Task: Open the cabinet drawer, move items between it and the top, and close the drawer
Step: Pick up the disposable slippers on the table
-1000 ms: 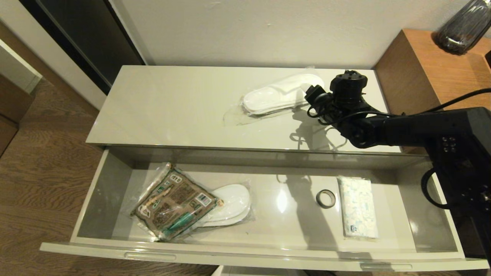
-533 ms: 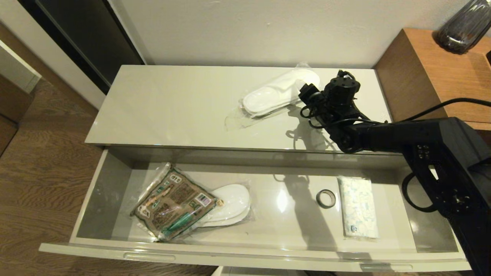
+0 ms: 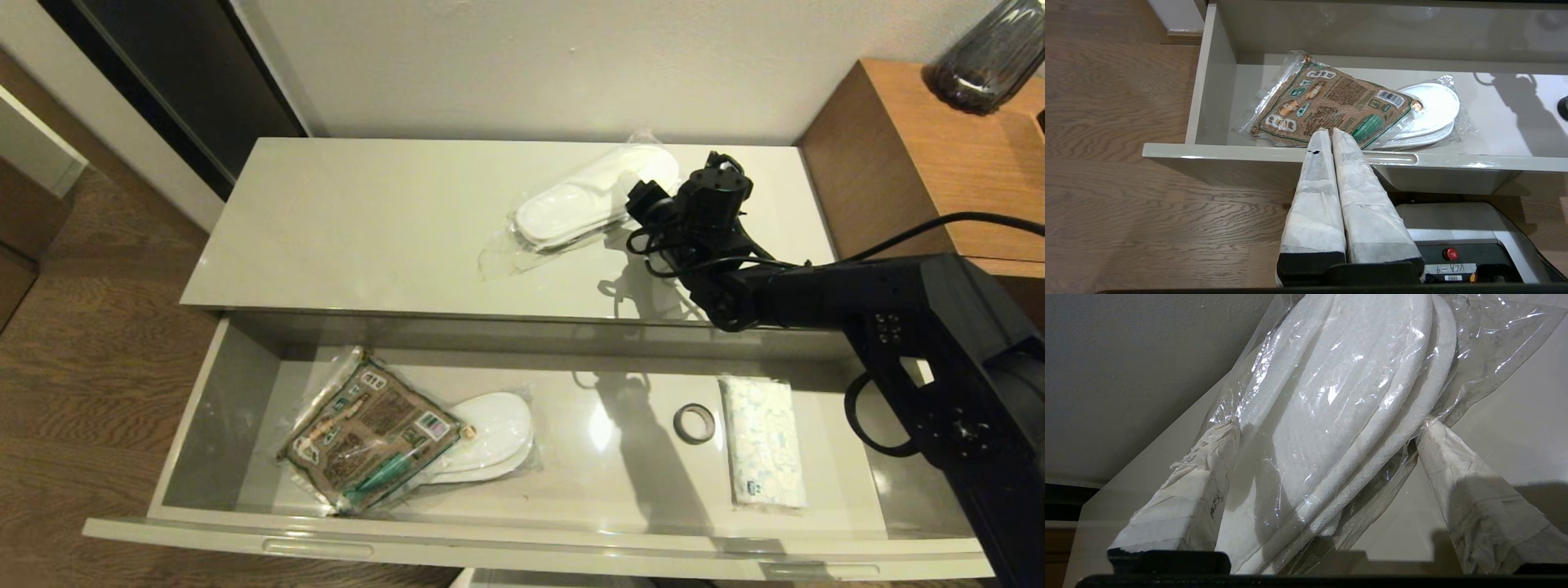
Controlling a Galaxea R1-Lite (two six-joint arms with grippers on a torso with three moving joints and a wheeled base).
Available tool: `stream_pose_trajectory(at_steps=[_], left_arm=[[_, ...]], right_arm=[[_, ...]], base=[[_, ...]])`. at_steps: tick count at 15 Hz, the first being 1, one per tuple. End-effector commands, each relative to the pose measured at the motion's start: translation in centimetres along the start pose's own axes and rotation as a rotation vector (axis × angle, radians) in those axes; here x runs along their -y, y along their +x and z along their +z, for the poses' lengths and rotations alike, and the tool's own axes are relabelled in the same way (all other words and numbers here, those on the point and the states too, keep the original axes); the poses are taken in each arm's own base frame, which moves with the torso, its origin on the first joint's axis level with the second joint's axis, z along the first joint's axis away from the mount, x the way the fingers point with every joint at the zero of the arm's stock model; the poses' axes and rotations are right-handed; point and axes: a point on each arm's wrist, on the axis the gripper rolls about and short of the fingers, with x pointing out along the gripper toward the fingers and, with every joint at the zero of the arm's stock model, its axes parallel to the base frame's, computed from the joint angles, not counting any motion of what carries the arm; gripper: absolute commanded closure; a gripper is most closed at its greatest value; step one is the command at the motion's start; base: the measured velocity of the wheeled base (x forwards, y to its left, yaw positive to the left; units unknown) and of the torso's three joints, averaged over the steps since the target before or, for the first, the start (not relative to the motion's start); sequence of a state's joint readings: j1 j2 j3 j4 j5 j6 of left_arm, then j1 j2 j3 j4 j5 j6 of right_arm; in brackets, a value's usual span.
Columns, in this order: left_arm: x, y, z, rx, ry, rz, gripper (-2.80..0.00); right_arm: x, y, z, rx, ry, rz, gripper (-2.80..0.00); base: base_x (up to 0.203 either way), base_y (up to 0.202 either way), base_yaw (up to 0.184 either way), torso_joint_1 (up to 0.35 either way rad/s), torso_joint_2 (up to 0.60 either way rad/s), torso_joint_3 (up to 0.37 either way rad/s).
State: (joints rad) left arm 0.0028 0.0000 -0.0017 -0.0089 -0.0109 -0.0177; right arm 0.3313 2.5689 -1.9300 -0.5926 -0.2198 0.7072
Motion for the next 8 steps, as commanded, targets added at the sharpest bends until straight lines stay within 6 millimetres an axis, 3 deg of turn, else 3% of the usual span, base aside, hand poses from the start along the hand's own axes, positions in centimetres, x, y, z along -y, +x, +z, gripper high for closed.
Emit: stream_pose_trajectory(at_steps=[1,5,6,8], left_arm=[[0.0,0.01,0.0,-0.001,-0.001,0.0,0.0],[0.0,0.01,0.0,-0.001,-0.001,0.0,0.0],[0.0,0.01,0.0,-0.001,-0.001,0.0,0.0],[0.0,0.01,0.0,-0.001,-0.001,0.0,0.0]], right_arm=[[4.7,-1.99,-5.06,-0.488,-0.137,-0.423,-2.8],[4.67,-2.14,-5.4,-0.503,-0.137,-0.428,-2.8],[4.62,-2.13,-5.43,-0.503,-0.135,-0.427,0.0],[3.78,-2.37,-5.76,-0.514,-0.137,-0.403,0.0]], base=[[0.0,0.0,0.0,0.0,0.0,0.0],[0.0,0.0,0.0,0.0,0.0,0.0],[0.0,0.0,0.0,0.0,0.0,0.0],[0.0,0.0,0.0,0.0,0.0,0.0]])
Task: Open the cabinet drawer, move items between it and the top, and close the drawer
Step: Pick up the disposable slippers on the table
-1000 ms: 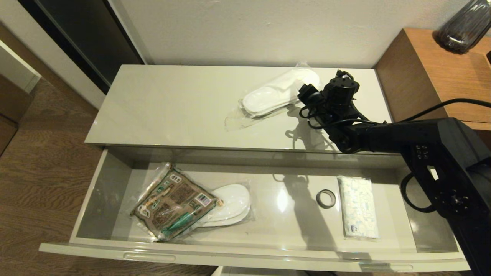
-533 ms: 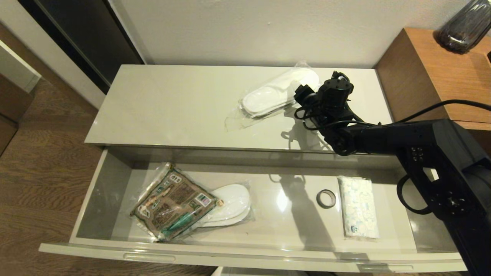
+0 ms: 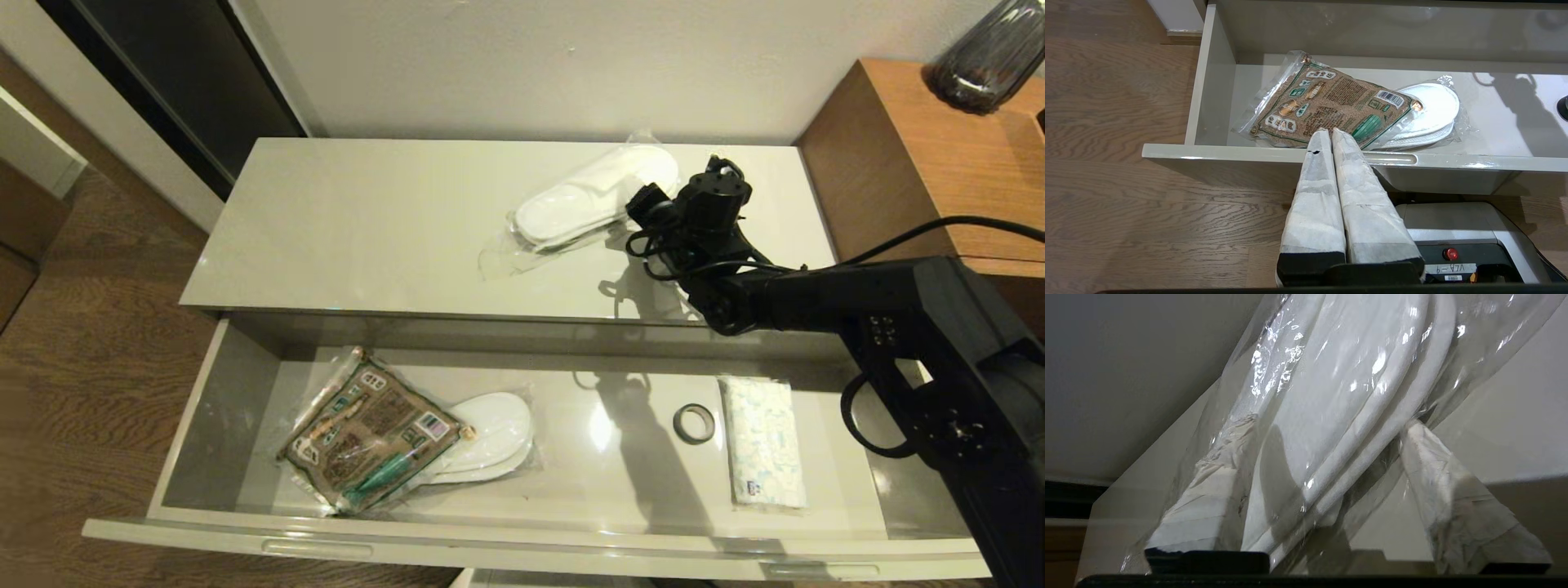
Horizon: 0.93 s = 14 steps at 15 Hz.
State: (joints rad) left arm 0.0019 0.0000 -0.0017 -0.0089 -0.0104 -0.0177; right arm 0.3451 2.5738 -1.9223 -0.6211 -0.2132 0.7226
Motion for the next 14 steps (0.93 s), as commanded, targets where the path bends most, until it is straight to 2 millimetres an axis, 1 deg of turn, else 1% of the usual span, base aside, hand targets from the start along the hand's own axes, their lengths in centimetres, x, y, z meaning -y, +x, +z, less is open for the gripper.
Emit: stream_pose_trajectory(at_steps=[1,3,6,8,10,11,13,14], left_arm=[[0.0,0.0,0.0,-0.001,-0.001,0.001,0.0],[0.0,0.0,0.0,-0.001,-0.001,0.001,0.0],[0.0,0.0,0.0,-0.001,-0.001,0.001,0.0],[0.0,0.0,0.0,-0.001,-0.001,0.001,0.0],[0.0,0.0,0.0,-0.001,-0.001,0.001,0.0],[0.0,0.0,0.0,-0.001,-0.001,-0.001,0.0],[0.0,0.0,0.0,-0.001,-0.001,0.001,0.0],[0.0,0.0,0.0,-0.001,-0.001,0.001,0.0]], right_arm=[[4.0,-2.4,-5.3,-0.515,-0.152,-0.427,0.0],[3.5,-2.5,-5.3,-0.518,-0.158,-0.417,0.0],[2.8,-2.9,-4.8,-0.515,-0.156,-0.41,0.0],[0.8,-4.0,-2.1,-0.491,-0.145,-0.392,0.0],[0.6,-4.7,-1.5,-0.5,-0.148,-0.401,0.0],[0.0,-5.5,-0.5,-0.494,-0.148,-0.394,0.0],[-2.3,-8.4,3.1,-0.462,-0.144,-0.362,0.0],[-2.8,-9.8,4.3,-0.464,-0.149,-0.362,0.0]], base=[[0.0,0.0,0.0,0.0,0.0,0.0],[0.0,0.0,0.0,0.0,0.0,0.0],[0.0,0.0,0.0,0.0,0.0,0.0],[0.0,0.0,0.0,0.0,0.0,0.0],[0.0,0.0,0.0,0.0,0.0,0.0],[0.0,0.0,0.0,0.0,0.0,0.0],[0.0,0.0,0.0,0.0,0.0,0.0],[0.0,0.0,0.0,0.0,0.0,0.0]])
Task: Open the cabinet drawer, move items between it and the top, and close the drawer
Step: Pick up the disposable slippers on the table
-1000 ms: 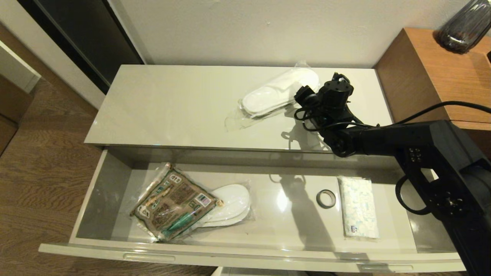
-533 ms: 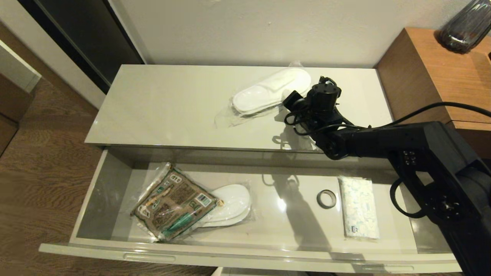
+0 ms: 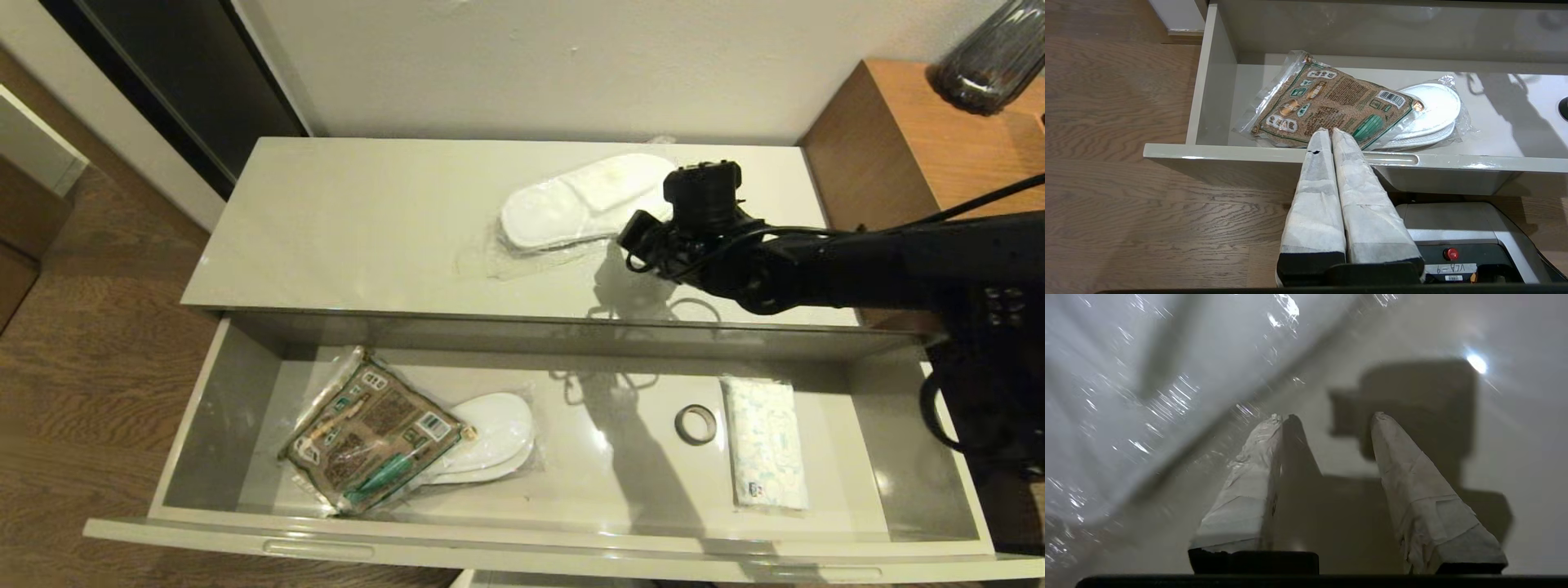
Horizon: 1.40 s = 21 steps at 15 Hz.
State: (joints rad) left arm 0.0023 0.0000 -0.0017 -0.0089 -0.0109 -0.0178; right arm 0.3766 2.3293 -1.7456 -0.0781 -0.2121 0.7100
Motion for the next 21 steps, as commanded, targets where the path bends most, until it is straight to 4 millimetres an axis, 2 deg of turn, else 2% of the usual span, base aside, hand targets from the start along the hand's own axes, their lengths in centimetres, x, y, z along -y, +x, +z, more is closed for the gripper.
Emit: stream_pose_trajectory(at_steps=[1,3,5,7,8,10,12,14,15,17,21], left_arm=[[0.0,0.0,0.0,-0.001,-0.001,0.001,0.0],[0.0,0.0,0.0,-0.001,-0.001,0.001,0.0],[0.0,0.0,0.0,-0.001,-0.001,0.001,0.0],[0.0,0.0,0.0,-0.001,-0.001,-0.001,0.0],[0.0,0.0,0.0,-0.001,-0.001,0.001,0.0],[0.0,0.0,0.0,-0.001,-0.001,0.001,0.0],[0.0,0.0,0.0,-0.001,-0.001,0.0,0.0],[0.0,0.0,0.0,-0.001,-0.001,-0.001,0.0],[0.0,0.0,0.0,-0.001,-0.001,0.0,0.0],[0.0,0.0,0.0,-0.001,-0.001,0.0,0.0],[0.0,0.0,0.0,-0.001,-0.001,0.001,0.0]], right_arm=[[0.5,-6.3,1.5,-0.105,-0.032,-0.088,0.0],[0.7,-9.3,2.2,-0.104,-0.036,-0.088,0.0],[1.1,-10.2,2.1,-0.122,-0.044,-0.103,0.0],[1.1,-14.4,3.4,-0.104,-0.043,-0.089,0.0],[1.4,-15.9,3.7,-0.12,-0.052,-0.109,0.0],[0.7,-16.8,4.7,-0.093,-0.085,-0.118,0.0],[0.2,-16.9,4.8,-0.075,-0.137,-0.131,0.0],[-1.6,-17.0,5.7,-0.008,-0.273,-0.117,0.0],[-2.6,-16.5,5.6,0.04,-0.388,-0.153,-2.8],[-4.4,-14.9,5.1,0.116,-0.504,-0.205,-2.8],[-8.8,-13.6,4.4,0.245,-0.612,-0.182,-2.8]], base=[[0.0,0.0,0.0,0.0,0.0,0.0],[0.0,0.0,0.0,0.0,0.0,0.0],[0.0,0.0,0.0,0.0,0.0,0.0],[0.0,0.0,0.0,0.0,0.0,0.0],[0.0,0.0,0.0,0.0,0.0,0.0],[0.0,0.0,0.0,0.0,0.0,0.0],[0.0,0.0,0.0,0.0,0.0,0.0],[0.0,0.0,0.0,0.0,0.0,0.0],[0.0,0.0,0.0,0.0,0.0,0.0],[0.0,0.0,0.0,0.0,0.0,0.0],[0.0,0.0,0.0,0.0,0.0,0.0]])
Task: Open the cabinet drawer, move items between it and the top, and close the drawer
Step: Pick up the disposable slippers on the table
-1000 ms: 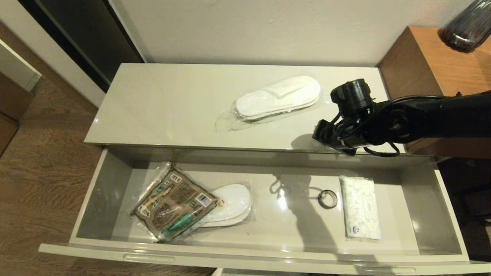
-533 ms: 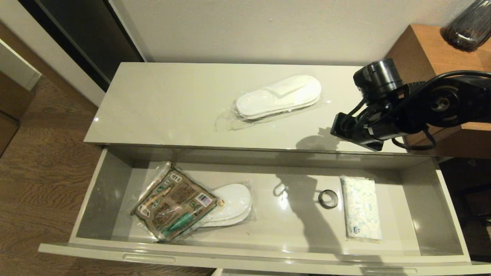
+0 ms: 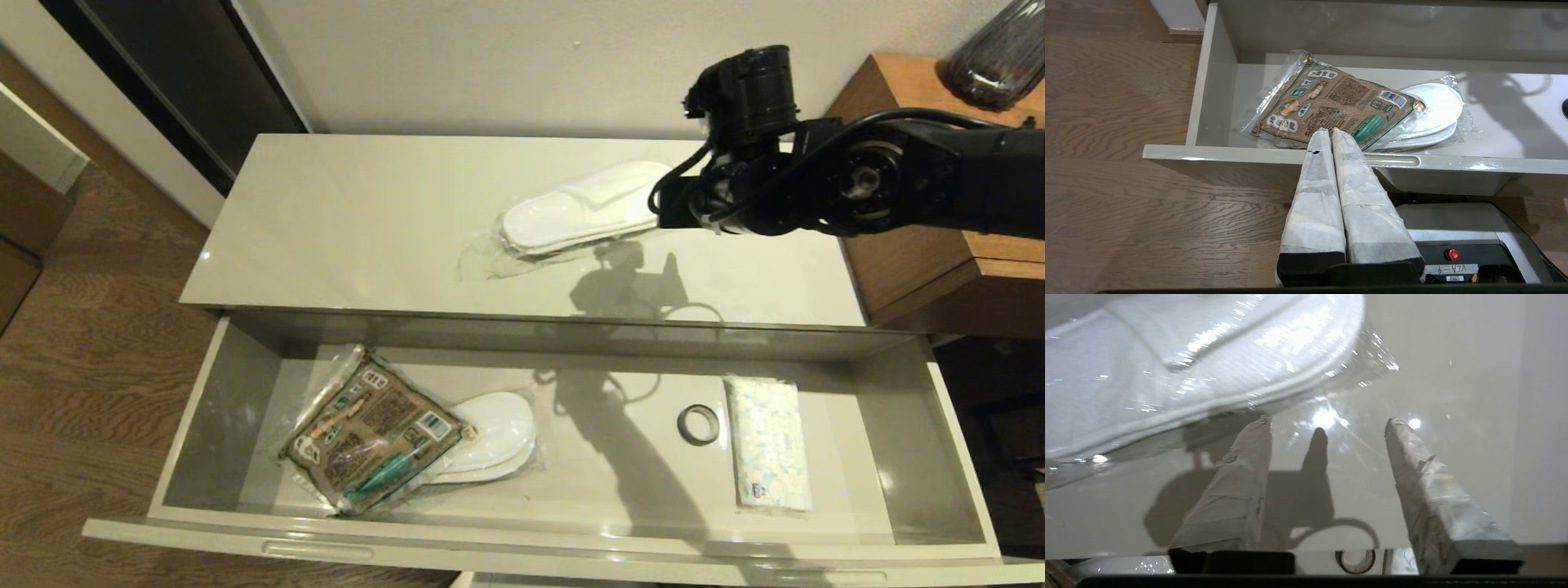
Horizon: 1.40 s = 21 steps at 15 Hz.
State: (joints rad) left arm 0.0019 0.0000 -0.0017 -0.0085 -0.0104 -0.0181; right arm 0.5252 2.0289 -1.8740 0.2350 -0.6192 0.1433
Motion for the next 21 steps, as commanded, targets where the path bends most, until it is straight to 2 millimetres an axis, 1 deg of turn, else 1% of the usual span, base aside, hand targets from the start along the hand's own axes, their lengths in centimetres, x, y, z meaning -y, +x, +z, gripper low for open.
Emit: stream_pose_trajectory(at_steps=[1,3,5,6,7,9,10,11,13,14,15,18,21], left_arm=[[0.0,0.0,0.0,-0.001,0.0,0.001,0.0],[0.0,0.0,0.0,-0.001,0.0,0.001,0.0],[0.0,0.0,0.0,-0.001,0.0,0.001,0.0],[0.0,0.0,0.0,-0.001,0.0,0.001,0.0],[0.0,0.0,0.0,-0.001,0.0,0.001,0.0],[0.0,0.0,0.0,-0.001,0.0,0.0,0.0],[0.0,0.0,0.0,-0.001,0.0,0.001,0.0],[0.0,0.0,0.0,-0.001,0.0,0.001,0.0],[0.0,0.0,0.0,-0.001,0.0,0.001,0.0],[0.0,0.0,0.0,-0.001,0.0,0.001,0.0],[0.0,0.0,0.0,-0.001,0.0,-0.001,0.0],[0.0,0.0,0.0,-0.001,0.0,0.001,0.0],[0.0,0.0,0.0,-0.001,0.0,-0.001,0.0]], right_arm=[[-2.7,1.0,-0.4,0.04,-0.053,0.015,-2.8],[-4.5,2.9,-1.4,0.099,-0.094,-0.011,-2.8],[-4.7,3.0,-1.5,0.108,-0.105,-0.022,-2.8],[-5.1,3.2,-1.7,0.121,-0.12,-0.02,-2.8],[-6.2,4.2,-2.6,0.14,-0.15,-0.018,-2.8],[-8.8,7.5,-5.8,0.191,-0.223,-0.022,-2.8],[-9.6,8.7,-7.1,0.208,-0.248,-0.026,-2.8],[-10.1,9.4,-7.9,0.229,-0.264,-0.031,-2.8],[-10.6,11.1,-10.1,0.204,-0.285,-0.037,-2.8],[-10.8,11.7,-10.9,0.201,-0.287,-0.037,-2.8],[-10.8,11.8,-11.1,0.199,-0.289,-0.038,0.0],[-10.6,11.8,-10.8,0.199,-0.284,-0.06,0.0],[-9.5,12.2,-10.3,0.197,-0.259,-0.105,0.0]], base=[[0.0,0.0,0.0,0.0,0.0,0.0],[0.0,0.0,0.0,0.0,0.0,0.0],[0.0,0.0,0.0,0.0,0.0,0.0],[0.0,0.0,0.0,0.0,0.0,0.0],[0.0,0.0,0.0,0.0,0.0,0.0],[0.0,0.0,0.0,0.0,0.0,0.0],[0.0,0.0,0.0,0.0,0.0,0.0],[0.0,0.0,0.0,0.0,0.0,0.0],[0.0,0.0,0.0,0.0,0.0,0.0],[0.0,0.0,0.0,0.0,0.0,0.0],[0.0,0.0,0.0,0.0,0.0,0.0],[0.0,0.0,0.0,0.0,0.0,0.0],[0.0,0.0,0.0,0.0,0.0,0.0]])
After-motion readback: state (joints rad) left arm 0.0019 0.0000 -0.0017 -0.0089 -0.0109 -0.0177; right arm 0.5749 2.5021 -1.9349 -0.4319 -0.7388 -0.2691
